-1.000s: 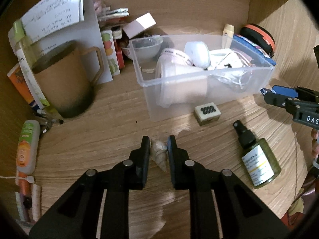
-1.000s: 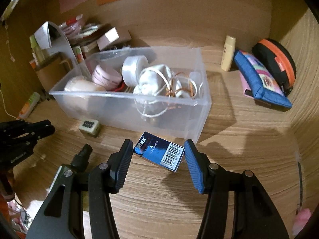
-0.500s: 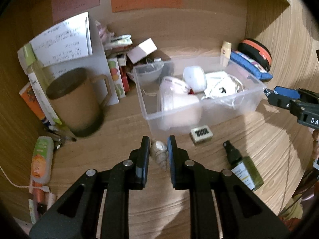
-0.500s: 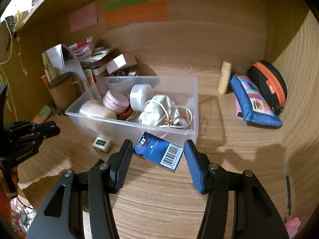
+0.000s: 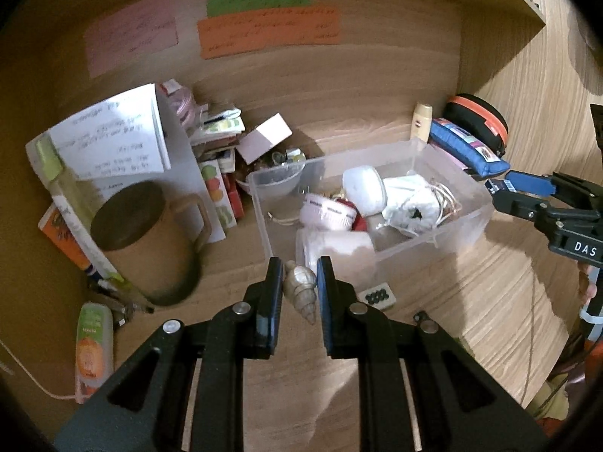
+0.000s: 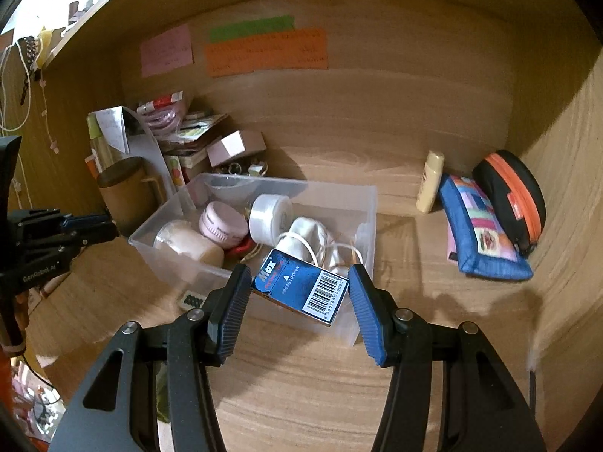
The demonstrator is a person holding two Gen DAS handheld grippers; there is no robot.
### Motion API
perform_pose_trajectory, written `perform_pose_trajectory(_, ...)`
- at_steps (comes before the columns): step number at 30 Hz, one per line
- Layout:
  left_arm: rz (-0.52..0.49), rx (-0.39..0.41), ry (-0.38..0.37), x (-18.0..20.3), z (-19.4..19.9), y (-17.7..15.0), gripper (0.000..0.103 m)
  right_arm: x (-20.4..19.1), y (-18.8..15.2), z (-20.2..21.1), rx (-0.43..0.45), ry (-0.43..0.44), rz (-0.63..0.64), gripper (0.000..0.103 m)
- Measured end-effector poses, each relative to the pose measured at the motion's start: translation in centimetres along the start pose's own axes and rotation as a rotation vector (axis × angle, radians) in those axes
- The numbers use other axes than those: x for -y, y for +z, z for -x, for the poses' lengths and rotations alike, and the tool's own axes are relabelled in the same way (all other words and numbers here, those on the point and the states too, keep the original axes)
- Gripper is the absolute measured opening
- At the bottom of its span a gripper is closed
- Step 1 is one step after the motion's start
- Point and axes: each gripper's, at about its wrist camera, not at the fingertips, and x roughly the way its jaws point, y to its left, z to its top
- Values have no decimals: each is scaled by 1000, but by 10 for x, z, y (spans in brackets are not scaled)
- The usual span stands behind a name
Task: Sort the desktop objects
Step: 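Carry the seashell and blue card pack over the clear box with both grippers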
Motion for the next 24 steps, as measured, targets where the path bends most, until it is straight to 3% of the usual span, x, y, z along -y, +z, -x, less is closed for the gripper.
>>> perform_pose_trajectory(24, -27, -47, -159, 31, -72, 39, 17, -9, 19, -74, -69, 67, 62, 50)
